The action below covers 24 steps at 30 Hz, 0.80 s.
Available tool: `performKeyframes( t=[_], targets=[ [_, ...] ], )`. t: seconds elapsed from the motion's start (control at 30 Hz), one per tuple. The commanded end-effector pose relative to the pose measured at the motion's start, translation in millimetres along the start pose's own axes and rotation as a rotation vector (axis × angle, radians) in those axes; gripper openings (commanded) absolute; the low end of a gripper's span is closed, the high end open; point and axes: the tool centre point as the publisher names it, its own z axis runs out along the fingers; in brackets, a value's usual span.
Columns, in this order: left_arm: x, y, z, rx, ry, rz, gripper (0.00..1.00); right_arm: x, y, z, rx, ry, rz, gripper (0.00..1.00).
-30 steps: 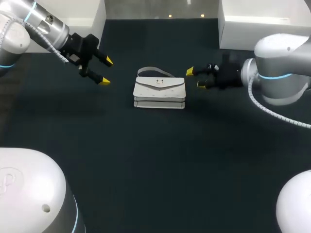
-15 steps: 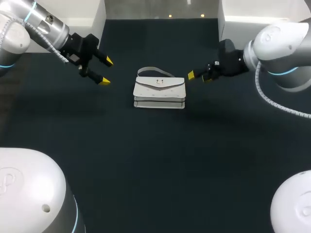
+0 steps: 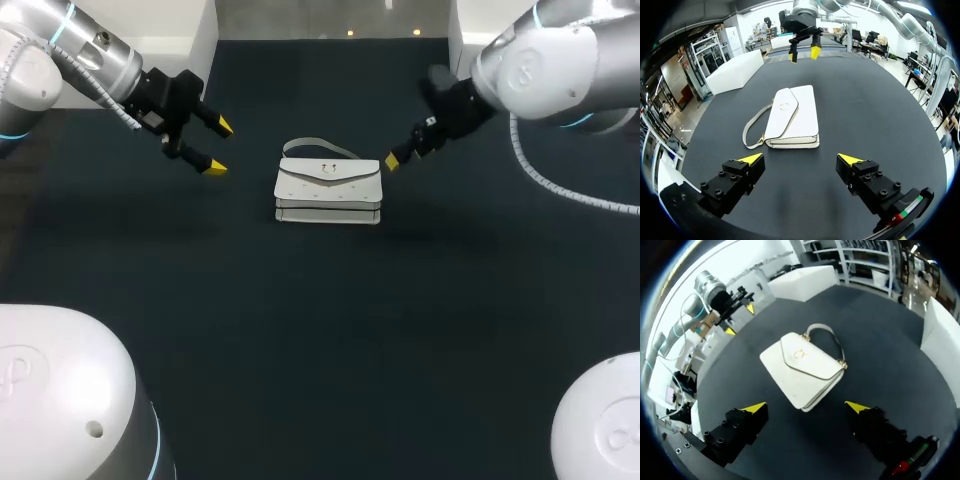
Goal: Pick up the bag, open it, inspect its contents, close it, and place it on the opposite side
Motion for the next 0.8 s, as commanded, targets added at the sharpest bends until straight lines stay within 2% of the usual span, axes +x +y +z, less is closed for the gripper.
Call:
performKeyframes(
  t=[0.03, 0.17, 0.43, 0.6, 0.73, 0.8],
  targets=[
    [-0.2, 0.7, 0.6, 0.003, -0.001, 0.002, 1.0, -4.0, 6.3, 1.5, 0.16, -0.007, -0.037, 1.0],
    [-0.2, 0.7, 0.6, 0.003, -0.001, 0.002, 1.0, -2.1, 4.2, 0.3, 0.179, -0.052, -0.099, 1.0],
    [-0.2, 0.7, 0.6, 0.003, -0.001, 0.002, 1.0, 3.2, -5.3, 6.3, 0.278, -0.17, -0.252, 1.0],
    [-0.2, 0.7, 0.6, 0.003, -0.001, 0.002, 1.0, 2.1, -9.0, 8.6, 0.27, -0.287, -0.298, 1.0],
    [-0.2, 0.7, 0.6, 0.003, -0.001, 0.002, 1.0, 1.2, -13.6, 12.2, 0.226, -0.398, -0.311, 1.0],
    [-0.2, 0.7, 0.6, 0.003, -0.001, 0.002, 1.0, 1.2, -13.6, 12.2, 0.226, -0.398, -0.311, 1.0]
  ],
)
